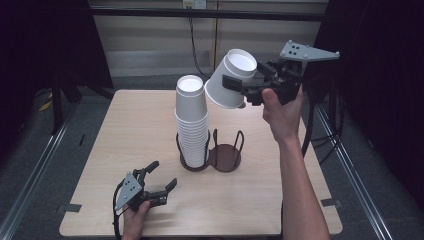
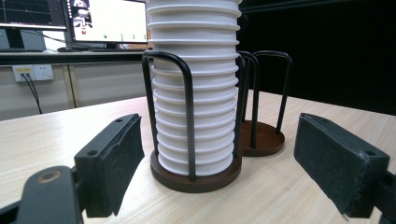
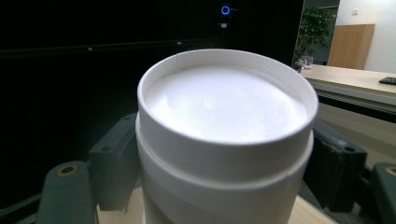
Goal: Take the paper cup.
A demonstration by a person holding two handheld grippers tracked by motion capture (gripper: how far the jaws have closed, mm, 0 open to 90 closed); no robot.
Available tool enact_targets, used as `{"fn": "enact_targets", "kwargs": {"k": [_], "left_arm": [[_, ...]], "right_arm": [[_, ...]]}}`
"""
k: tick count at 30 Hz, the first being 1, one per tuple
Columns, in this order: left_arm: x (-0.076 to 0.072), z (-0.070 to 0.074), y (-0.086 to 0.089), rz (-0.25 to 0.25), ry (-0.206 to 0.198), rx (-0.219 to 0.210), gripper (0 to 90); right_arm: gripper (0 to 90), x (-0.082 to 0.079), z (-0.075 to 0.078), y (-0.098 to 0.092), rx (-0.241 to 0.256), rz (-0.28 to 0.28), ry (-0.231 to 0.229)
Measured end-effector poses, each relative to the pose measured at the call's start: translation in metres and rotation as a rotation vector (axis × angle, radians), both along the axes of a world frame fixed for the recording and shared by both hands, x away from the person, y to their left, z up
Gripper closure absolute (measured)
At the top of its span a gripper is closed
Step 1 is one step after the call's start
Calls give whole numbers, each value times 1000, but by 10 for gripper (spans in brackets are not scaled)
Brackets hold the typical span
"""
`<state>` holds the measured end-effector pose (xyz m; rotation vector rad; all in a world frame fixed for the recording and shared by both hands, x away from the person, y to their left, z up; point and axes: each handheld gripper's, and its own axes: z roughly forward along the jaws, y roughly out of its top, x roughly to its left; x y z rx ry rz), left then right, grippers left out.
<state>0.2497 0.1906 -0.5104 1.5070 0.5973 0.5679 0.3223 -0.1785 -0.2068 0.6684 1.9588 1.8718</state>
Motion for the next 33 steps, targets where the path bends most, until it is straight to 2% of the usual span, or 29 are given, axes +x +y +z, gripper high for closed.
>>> {"fn": "enact_targets", "kwargs": {"k": [7, 17, 25, 29, 33], "left_arm": [[0, 0, 0, 3, 2, -1, 156], [0, 0, 0, 1, -1, 0, 156], [0, 0, 0, -7, -1, -1, 154], [2, 1, 1, -39, -1, 0, 155], [1, 2, 1, -45, 30, -13, 159]], "right_arm": [[221, -5, -10, -12, 6, -14, 0], [222, -10, -32, -25, -4, -33, 39], [222, -14, -55, -23, -44, -19, 62], [222, -15, -65, -20, -44, -9, 72], [222, -19, -73, -16, -52, 1, 69]]}}
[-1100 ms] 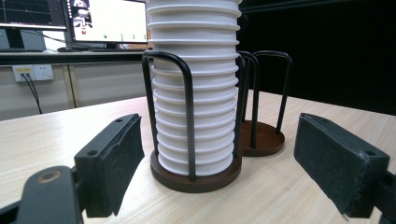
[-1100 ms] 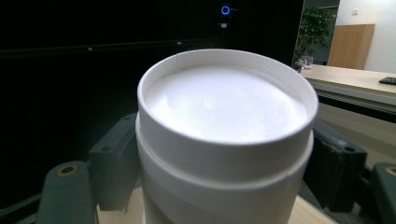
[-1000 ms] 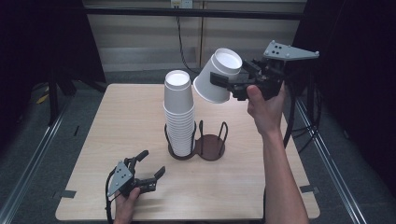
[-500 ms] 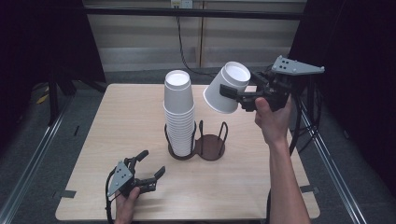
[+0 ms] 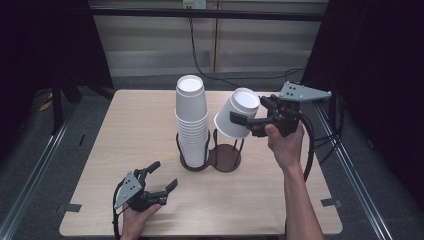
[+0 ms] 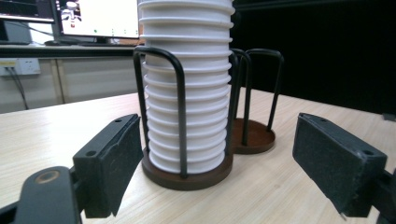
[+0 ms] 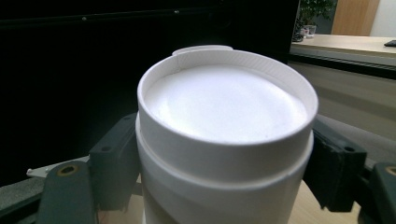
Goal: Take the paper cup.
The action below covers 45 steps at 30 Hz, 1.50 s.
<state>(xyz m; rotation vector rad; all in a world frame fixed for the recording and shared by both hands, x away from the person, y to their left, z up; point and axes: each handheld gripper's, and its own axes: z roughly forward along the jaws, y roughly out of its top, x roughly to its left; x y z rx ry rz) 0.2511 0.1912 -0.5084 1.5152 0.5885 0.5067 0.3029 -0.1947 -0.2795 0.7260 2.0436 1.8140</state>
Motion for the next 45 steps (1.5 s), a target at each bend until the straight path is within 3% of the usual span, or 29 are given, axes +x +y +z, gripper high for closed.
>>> {"fn": "enact_targets", "kwargs": {"k": [2, 5, 7, 8, 9, 22, 24, 25, 32, 39, 40, 45], "left_arm": [[0, 1, 0, -6, 6, -12, 160], [1, 9, 5, -24, 10, 11, 162], [0, 11, 4, -26, 21, 2, 168], [0, 13, 5, -37, 11, 22, 173], [0, 14, 3, -49, 24, 9, 182], [0, 37, -11, -151, 8, 60, 203], [-1, 38, -13, -162, 18, 48, 203], [-3, 40, -16, -164, -4, 65, 203], [-3, 43, -21, -180, 0, 70, 192], [-3, 47, -25, -223, 4, 45, 157], [-4, 48, -26, -212, 2, 49, 157], [-3, 51, -30, -246, -6, 62, 157]], "right_arm": [[222, -1, -1, 0, 1, 2, -1], [222, -4, -10, 2, -10, -1, 9], [222, -4, -15, 3, -12, -2, 15], [222, -4, -18, 4, -15, -2, 20], [222, -5, -21, 4, -14, 1, 22], [223, -17, -46, 14, -21, 33, 44], [223, -18, -48, 14, -21, 34, 44], [223, -20, -52, 16, -15, 41, 46], [223, -24, -64, 27, -33, 74, 54], [223, -26, -82, 38, -36, 94, 75], [223, -26, -83, 39, -33, 101, 78], [223, -27, -91, 44, -33, 111, 89]]}}
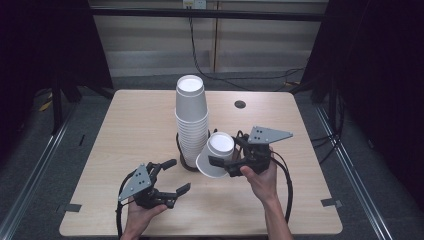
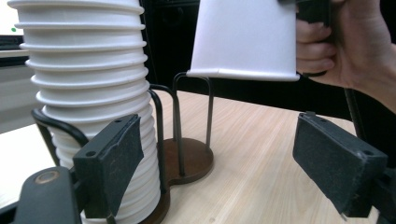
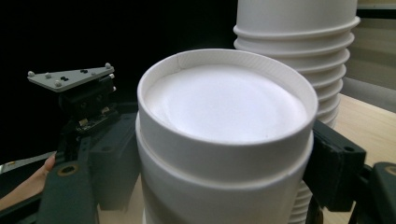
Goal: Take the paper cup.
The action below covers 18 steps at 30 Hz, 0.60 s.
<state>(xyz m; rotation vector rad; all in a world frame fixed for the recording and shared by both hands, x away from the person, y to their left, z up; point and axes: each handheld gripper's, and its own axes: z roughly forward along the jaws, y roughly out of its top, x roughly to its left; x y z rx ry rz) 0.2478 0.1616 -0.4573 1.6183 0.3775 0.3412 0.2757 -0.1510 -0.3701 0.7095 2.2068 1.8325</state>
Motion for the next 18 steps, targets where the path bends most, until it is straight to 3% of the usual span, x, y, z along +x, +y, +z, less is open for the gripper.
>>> {"fn": "enact_targets", "kwargs": {"k": [18], "left_arm": [[-1, 5, -18, -67, -4, 14, 157]], "right_arm": [[224, -6, -26, 10, 23, 42, 31]]}}
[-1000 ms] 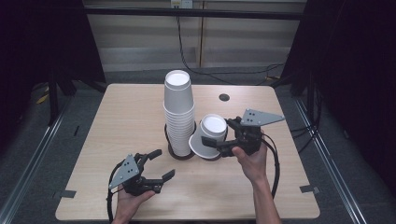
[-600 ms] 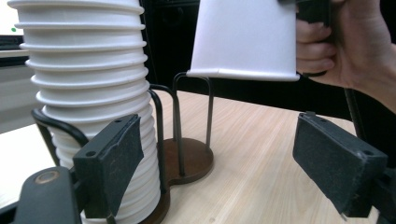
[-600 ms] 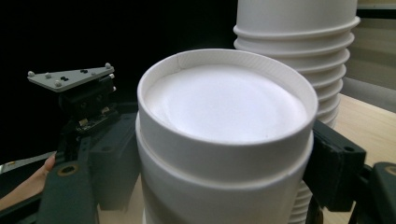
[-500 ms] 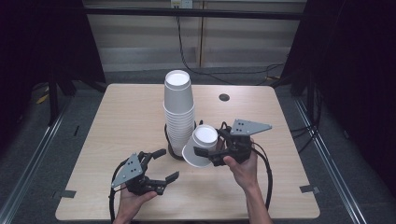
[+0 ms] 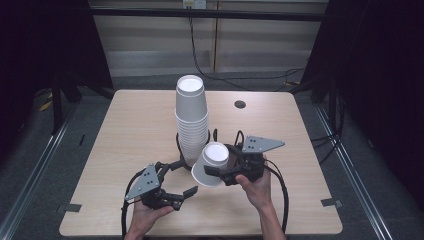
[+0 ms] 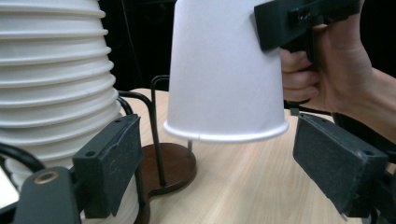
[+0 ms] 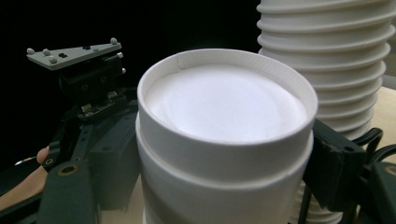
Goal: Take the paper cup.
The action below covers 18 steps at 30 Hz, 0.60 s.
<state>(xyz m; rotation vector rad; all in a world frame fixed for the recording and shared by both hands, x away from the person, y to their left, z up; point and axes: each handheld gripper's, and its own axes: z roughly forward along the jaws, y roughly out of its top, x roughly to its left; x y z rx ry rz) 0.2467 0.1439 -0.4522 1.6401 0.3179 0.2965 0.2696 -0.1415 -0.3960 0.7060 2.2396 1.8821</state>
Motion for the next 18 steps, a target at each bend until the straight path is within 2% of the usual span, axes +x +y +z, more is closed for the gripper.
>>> {"fn": "enact_targets", "kwargs": {"k": [6, 15, 18], "left_arm": [[2, -3, -6, -12, -2, 22, 154], [2, -6, -13, -25, -9, 8, 152], [4, -6, -14, -28, -6, 16, 136]], "right_arm": [[224, 1, -7, 6, 2, 18, 7], [223, 0, -13, 16, 3, 53, 11], [223, 0, -15, 18, 7, 57, 15]]}}
